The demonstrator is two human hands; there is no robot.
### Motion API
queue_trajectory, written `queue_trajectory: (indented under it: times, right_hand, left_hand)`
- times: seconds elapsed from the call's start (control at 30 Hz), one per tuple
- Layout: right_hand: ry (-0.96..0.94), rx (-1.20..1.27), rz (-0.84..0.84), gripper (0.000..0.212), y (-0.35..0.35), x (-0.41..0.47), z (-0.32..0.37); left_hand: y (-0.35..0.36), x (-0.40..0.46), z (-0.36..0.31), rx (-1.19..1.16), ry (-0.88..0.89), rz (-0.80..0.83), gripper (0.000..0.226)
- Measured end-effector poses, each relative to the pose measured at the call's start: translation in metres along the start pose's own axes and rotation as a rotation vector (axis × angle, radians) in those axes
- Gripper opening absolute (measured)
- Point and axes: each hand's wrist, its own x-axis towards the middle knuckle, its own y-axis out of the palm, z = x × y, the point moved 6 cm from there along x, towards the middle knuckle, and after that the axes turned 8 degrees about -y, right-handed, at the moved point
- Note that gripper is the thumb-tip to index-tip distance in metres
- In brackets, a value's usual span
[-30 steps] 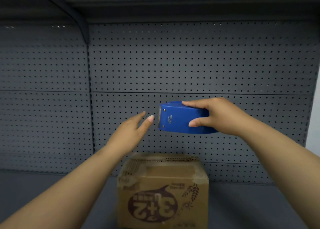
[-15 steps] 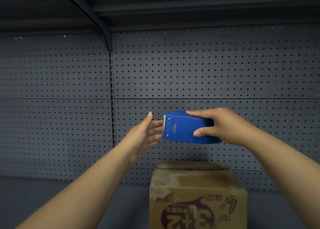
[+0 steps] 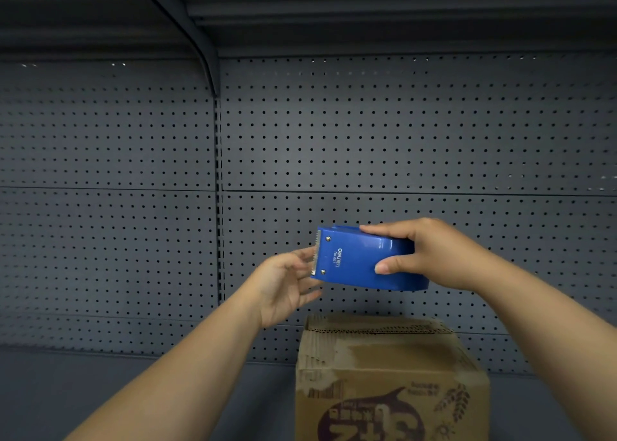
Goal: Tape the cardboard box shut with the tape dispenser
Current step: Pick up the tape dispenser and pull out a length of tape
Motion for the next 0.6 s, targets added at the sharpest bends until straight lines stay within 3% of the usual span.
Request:
queue_trajectory:
  times: [0.17, 0.3, 0.6]
  right_hand:
    - [0.007, -0.007, 0.011, 0.056, 0.0, -0.001, -0.004]
    - [0.009, -0.005, 0.011, 0.056, -0.003, -0.003, -0.007]
    - [0.006, -0.013, -0.031, 0.057, -0.01, -0.009, -0.016]
  left_hand:
    - [0.002, 0.011, 0.005, 0.073, 0.028, -0.121, 0.029]
    - [0.009, 0.016, 0.007, -0.051, 0.058, -0.144, 0.013]
    - [0.014, 0.019, 0.016, -0.201, 0.068, -0.293, 0.012]
